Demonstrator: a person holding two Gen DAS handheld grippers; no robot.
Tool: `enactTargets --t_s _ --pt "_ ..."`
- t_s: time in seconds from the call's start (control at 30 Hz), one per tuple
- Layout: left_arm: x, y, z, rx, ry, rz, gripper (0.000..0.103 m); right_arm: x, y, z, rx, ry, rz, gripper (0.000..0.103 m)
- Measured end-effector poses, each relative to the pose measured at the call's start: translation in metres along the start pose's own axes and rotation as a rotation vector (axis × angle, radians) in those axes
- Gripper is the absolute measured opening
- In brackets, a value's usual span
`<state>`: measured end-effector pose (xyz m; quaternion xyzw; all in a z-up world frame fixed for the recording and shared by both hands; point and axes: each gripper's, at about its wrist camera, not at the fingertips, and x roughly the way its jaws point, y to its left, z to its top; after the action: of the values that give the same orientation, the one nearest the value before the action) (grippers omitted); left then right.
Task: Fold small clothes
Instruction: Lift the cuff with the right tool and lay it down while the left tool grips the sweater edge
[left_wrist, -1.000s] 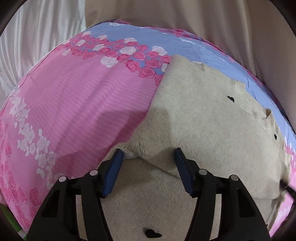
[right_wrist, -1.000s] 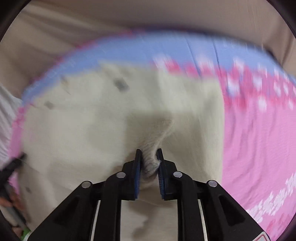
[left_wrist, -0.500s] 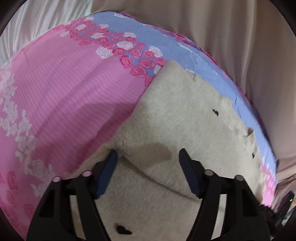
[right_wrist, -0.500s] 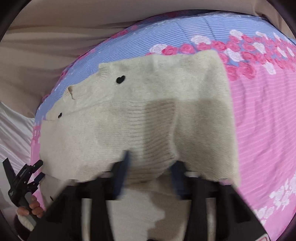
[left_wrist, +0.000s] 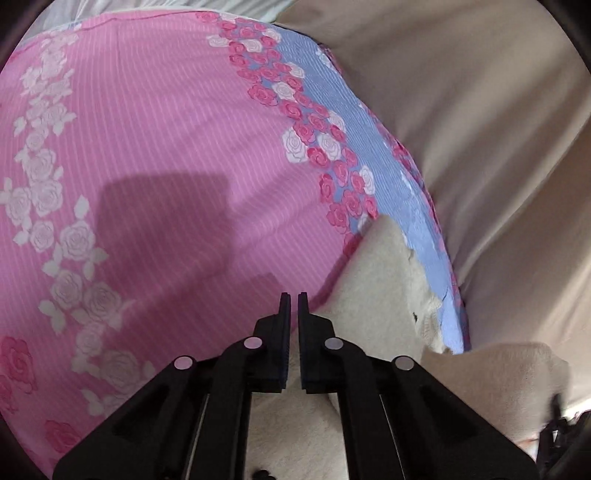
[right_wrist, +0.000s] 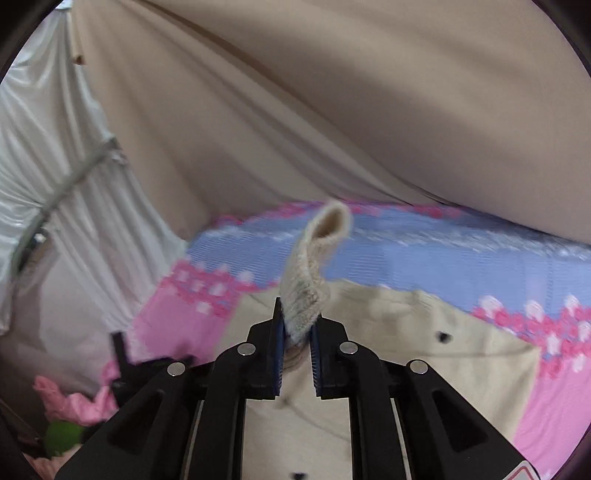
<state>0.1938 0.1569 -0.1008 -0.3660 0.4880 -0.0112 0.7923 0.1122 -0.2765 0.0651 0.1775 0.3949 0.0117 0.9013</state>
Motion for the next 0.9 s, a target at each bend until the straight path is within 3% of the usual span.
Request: enactTargets --t_s 0.07,0.13,0.2,0.27,0.37,0.43,0.53,0.6,0.63,0.73,0.87,0.9 --pt "-0.004 -0.005 -0.004 0.032 0.007 -0.002 0.003 0.022 -0.056 -0.03 0.1 0.071 -0.097 0.015" --pt "-0.005 -0.01 -0.009 0.07 0.023 -0.005 0.005 0.051 -0.107 -0.064 0.174 0.2 -0.225 0.019" --pt "-0.001 -0.021 -0.018 0.135 0.04 0.022 0.009 0.065 -0.147 -0.096 0.273 0.291 -0.287 0.02" --pt "0.002 -0.034 -0.027 0.217 0.042 0.062 0.013 0.045 -0.159 -0.108 0.362 0.216 -0.224 0.021" --pt "0.006 -0.052 -0.033 0.304 0.017 0.106 0.031 0.014 -0.151 -0.112 0.337 0.145 -0.26 0.023" --pt "0.009 -0.061 -0.03 0.312 0.005 0.1 0.036 0.005 -0.154 -0.113 0.315 0.133 -0.281 0.036" --pt "0.021 -0.082 -0.019 0.337 0.004 0.091 0.045 0.001 -0.172 -0.106 0.317 0.135 -0.33 0.038" --pt "0.036 -0.099 -0.01 0.38 -0.01 0.124 0.06 0.001 -0.187 -0.102 0.353 0.128 -0.322 0.038" --pt "0.043 -0.103 -0.007 0.395 -0.006 0.134 0.06 0.0 -0.195 -0.1 0.364 0.13 -0.319 0.043" --pt "0.075 -0.115 0.001 0.438 0.049 0.176 0.056 0.021 -0.211 -0.093 0.397 0.174 -0.318 0.049" --pt "0.1 -0.12 0.009 0.466 0.075 0.22 0.01 0.054 -0.221 -0.089 0.412 0.232 -0.28 0.052" --pt "0.1 -0.12 0.011 0.465 0.068 0.214 0.007 0.054 -0.217 -0.086 0.389 0.21 -0.256 0.024"
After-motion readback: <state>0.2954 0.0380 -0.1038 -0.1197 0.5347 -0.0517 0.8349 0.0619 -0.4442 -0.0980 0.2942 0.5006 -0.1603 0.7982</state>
